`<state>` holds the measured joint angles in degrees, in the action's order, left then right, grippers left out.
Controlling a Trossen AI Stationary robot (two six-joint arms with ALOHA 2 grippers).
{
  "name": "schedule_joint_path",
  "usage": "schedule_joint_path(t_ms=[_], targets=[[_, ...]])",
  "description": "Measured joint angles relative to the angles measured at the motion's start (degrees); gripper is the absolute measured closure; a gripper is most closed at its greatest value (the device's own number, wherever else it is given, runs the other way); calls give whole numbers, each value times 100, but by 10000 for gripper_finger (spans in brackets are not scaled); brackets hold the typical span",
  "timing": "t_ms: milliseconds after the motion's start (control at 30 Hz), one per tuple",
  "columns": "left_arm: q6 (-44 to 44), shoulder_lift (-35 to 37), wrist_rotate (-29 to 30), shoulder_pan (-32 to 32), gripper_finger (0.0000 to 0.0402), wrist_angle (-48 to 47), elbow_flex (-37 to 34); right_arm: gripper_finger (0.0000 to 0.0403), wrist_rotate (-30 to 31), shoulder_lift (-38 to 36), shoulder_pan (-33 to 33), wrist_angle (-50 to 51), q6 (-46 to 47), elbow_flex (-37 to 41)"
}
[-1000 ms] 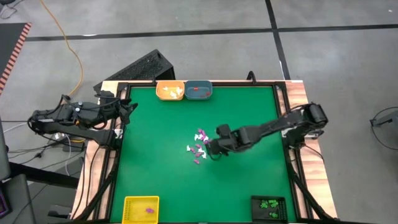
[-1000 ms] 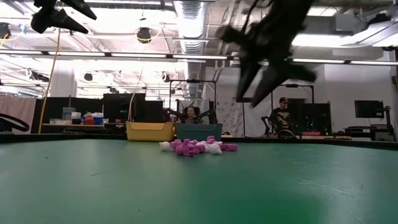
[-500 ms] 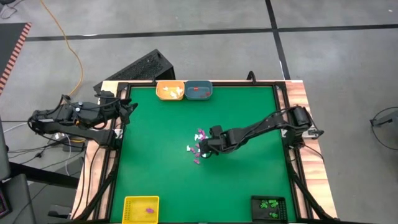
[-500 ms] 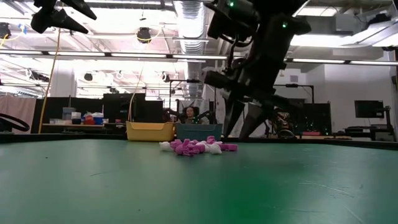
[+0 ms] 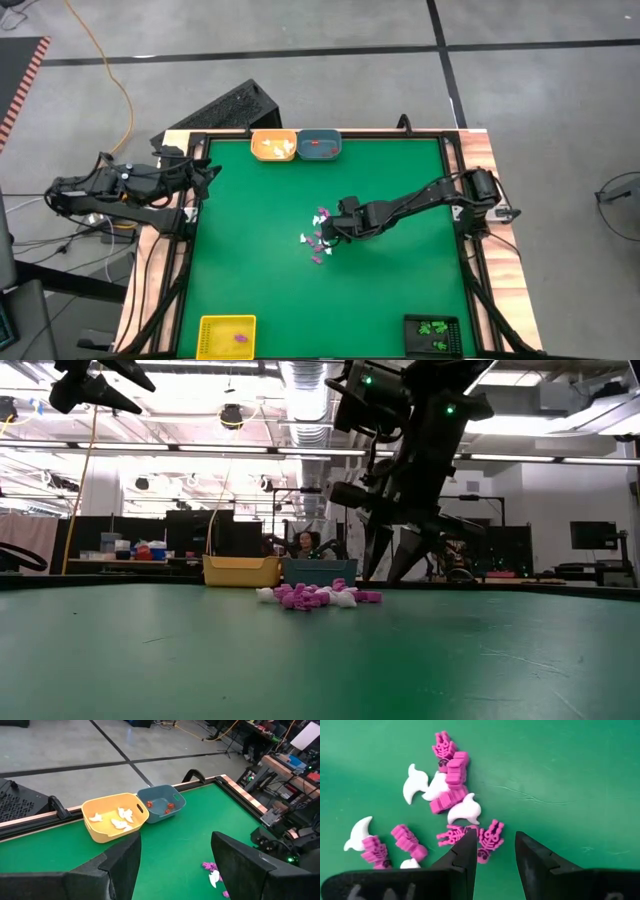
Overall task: Sort Halloween decoration
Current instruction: Put the pink skeleton into the yellow bin
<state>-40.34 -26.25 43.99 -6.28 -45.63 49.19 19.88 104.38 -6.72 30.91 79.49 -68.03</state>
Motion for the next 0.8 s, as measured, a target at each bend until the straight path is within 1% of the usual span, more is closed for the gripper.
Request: schedule_joint_path(t_ms=[100, 333, 500, 633, 800], targets=[[0, -1, 0, 0, 170, 0, 0, 275, 6, 3, -31, 9, 93, 0], [0, -1, -3, 2, 170, 2, 0, 275, -4, 419, -81, -269, 213, -23], [-2, -1, -4, 0, 170, 2, 0, 278, 37, 476, -194, -95, 556, -37], [-1, -1, -6, 1, 170, 2, 0, 295, 70, 434, -234, 112, 710, -37], [-1, -1, -7, 1, 170, 2, 0, 333, 23, 398, -247, 162, 717, -29]])
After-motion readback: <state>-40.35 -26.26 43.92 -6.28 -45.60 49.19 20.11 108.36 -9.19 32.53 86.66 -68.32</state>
